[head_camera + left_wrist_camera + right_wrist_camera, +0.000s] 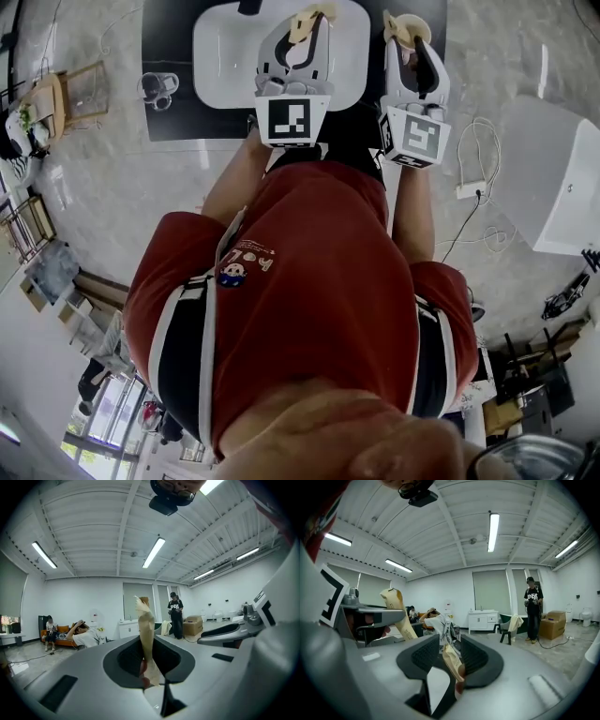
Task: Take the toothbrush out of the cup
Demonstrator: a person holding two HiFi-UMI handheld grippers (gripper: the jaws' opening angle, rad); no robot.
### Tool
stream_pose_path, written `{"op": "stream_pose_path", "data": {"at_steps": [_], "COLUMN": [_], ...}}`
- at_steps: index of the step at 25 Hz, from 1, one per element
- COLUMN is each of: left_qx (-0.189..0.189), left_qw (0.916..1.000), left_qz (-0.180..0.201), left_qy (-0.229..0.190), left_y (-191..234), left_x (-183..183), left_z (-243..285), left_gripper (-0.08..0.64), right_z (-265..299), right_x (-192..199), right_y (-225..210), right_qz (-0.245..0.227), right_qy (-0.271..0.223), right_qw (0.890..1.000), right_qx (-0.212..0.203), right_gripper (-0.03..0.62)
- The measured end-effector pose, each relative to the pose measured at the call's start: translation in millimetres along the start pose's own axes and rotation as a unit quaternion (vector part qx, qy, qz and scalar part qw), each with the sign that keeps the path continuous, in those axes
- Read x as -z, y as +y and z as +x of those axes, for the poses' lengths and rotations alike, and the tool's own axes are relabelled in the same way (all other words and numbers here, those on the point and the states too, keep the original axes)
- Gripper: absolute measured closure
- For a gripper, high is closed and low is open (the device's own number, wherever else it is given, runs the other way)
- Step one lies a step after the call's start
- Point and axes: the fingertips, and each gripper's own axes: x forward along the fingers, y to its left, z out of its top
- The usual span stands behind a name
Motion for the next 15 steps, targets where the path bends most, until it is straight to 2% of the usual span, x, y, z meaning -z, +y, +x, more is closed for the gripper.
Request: {"op": "stream_pose_path", "data": {"at_steps": [3,8,15], "left_qx": [-0.008,-0.015,-0.020], "left_qw": [0.9999,0.9992,0.9982], "left_qz": [0.007,0.014,0.012], "left_qy": [0.012,0.033,0.055], "left_y": [-0.6,-2.8,-5.0], "left_x": [6.2,17.2,28.2], "left_z": [6.2,14.7,30.1], "left_gripper": [0.512,0.512,0.512], "right_z": [8.1,20.3,40.7], "right_x": [8.9,30.5,62.4], "right_y": [-2.6,2.2,-0.2], "right_qz": [0.001,-0.035,-0.076], "right_qy": [0.004,0.033,0.079], "right_qw": [1.000,0.997,0.991], "right_qx": [-0.024,-0.066,-0.078], "right_gripper": [0.432,0.382,0.380]}}
